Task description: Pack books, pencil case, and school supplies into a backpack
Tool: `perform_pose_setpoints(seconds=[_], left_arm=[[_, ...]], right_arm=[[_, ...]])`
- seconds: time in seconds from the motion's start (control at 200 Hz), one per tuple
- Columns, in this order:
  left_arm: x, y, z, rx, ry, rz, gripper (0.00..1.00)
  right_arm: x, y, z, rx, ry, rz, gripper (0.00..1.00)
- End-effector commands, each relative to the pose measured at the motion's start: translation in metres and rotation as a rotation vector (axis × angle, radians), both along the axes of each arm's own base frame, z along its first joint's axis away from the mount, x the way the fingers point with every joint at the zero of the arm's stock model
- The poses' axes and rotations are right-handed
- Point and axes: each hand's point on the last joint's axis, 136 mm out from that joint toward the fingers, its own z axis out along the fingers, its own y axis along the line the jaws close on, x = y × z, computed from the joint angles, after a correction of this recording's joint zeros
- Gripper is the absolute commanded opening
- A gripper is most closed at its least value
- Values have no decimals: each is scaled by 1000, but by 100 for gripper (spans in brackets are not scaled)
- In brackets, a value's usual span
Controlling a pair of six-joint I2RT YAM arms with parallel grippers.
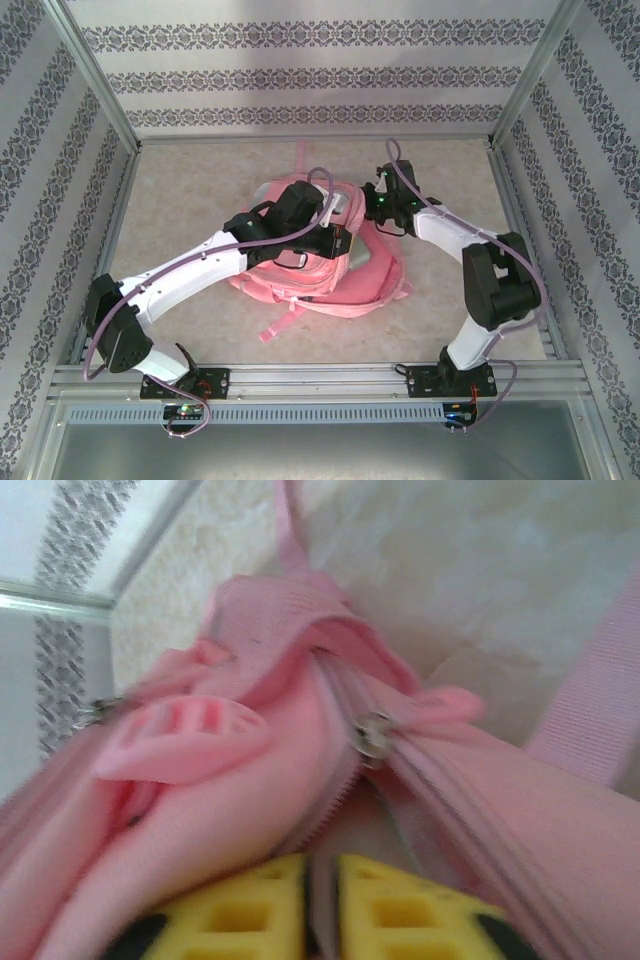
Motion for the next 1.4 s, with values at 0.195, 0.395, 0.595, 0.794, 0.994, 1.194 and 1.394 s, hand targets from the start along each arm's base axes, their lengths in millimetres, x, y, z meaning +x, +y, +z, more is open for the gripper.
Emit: perform_pose_setpoints(seconds=[0.195,0.395,0.595,0.794,0.994,1.194,1.394], left_arm=[[30,-26,-39,104,25,16,8],[47,-82,-65,48,123,-96,27],[47,-70,-22,-41,54,-100,57],[46,27,12,11,-40,87,62],[34,129,24,87,-95,355,66],[27,187,10,177,-132,520,73],[41,255,-45,226,36,779,78]], right_arm=[[-32,-102,35,-365,-85,-265,62],[-78,-155,69,-490,-189,-392,68],[-114,-138,74,-474,-262,-265,63],[-169,-63,57,-504,-358,27,46],[-243,26,13,-483,-398,396,44],[-272,61,-23,-520,-471,496,52],[-242,-1,-63,-560,-258,200,35]])
